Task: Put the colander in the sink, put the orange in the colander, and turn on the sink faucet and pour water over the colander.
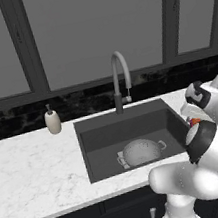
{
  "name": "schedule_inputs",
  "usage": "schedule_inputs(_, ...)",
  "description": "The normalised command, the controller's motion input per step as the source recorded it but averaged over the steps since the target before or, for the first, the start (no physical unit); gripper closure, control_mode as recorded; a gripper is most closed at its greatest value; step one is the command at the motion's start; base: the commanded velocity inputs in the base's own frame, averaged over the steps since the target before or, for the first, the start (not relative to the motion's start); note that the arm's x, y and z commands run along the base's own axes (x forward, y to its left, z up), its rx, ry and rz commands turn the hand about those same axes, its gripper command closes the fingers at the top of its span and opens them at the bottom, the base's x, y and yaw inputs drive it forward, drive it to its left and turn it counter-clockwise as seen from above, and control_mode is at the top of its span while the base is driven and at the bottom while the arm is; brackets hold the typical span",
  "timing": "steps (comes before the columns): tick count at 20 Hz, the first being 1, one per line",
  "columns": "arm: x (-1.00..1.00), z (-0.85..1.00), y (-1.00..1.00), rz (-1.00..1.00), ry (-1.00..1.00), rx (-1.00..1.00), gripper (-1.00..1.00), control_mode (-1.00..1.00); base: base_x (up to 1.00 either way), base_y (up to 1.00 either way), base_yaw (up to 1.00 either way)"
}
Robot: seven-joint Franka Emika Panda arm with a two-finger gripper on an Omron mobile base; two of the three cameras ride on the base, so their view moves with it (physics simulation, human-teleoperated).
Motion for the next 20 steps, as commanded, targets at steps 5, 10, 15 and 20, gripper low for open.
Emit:
schedule_inputs(5, 0.38, 0.11, 0.87, 0.00, 0.22, -0.03, 1.00, -1.00, 0.00, 0.00, 0.00)
schedule_inputs(10, 0.37, -0.13, 0.58, 0.00, 0.02, 0.00, 1.00, -1.00, 0.00, 0.00, 0.00)
schedule_inputs(15, 0.27, -0.28, 0.28, 0.00, 0.00, 0.00, 1.00, -1.00, 0.00, 0.00, 0.00)
schedule_inputs(20, 0.24, -0.18, 0.22, 0.03, 0.00, 0.02, 1.00, -1.00, 0.00, 0.00, 0.00)
